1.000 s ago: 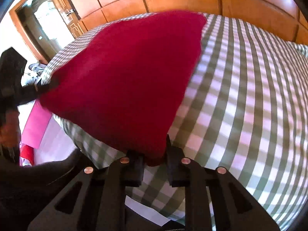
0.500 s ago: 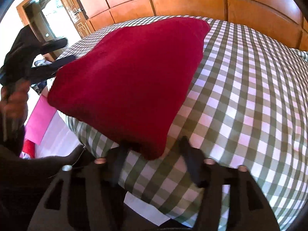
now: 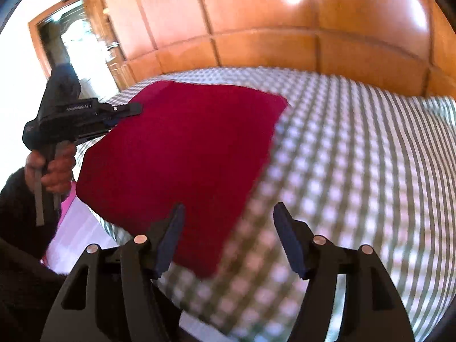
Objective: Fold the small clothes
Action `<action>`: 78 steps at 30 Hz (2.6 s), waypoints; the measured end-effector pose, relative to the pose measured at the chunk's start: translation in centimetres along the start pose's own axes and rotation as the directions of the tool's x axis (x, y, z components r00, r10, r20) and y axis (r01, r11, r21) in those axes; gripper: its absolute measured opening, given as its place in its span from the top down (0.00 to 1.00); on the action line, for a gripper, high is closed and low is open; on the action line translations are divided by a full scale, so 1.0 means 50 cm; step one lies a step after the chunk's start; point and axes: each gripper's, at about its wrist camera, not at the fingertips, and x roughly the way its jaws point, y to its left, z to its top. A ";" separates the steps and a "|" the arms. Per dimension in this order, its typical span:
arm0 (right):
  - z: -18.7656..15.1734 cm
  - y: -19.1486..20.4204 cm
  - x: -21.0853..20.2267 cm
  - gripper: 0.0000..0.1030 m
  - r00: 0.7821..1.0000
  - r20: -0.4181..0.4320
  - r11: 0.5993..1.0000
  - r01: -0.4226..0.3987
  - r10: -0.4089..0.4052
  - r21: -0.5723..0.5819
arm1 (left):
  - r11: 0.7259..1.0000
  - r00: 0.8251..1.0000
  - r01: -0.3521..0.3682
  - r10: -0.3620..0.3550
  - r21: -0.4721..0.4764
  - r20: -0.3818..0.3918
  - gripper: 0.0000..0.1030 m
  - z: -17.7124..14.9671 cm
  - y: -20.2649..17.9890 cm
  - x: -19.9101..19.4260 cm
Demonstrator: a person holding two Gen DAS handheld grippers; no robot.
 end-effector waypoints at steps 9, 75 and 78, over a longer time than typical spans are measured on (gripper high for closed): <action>-0.031 0.096 0.098 0.41 0.996 -0.060 0.984 0.062 -0.073 -0.165 | 0.956 0.952 -0.292 0.293 0.026 -0.092 0.78 -0.051 0.066 0.067; 0.042 -0.149 0.235 0.17 0.911 -0.091 0.812 -0.308 0.401 0.496 | 0.990 0.993 -0.077 0.066 -0.119 -0.097 0.33 -0.051 0.104 0.102; 0.052 -0.138 0.252 0.23 0.909 -0.094 0.824 -0.319 0.405 0.468 | 0.991 0.996 -0.016 0.004 -0.135 -0.087 0.35 -0.078 0.133 0.120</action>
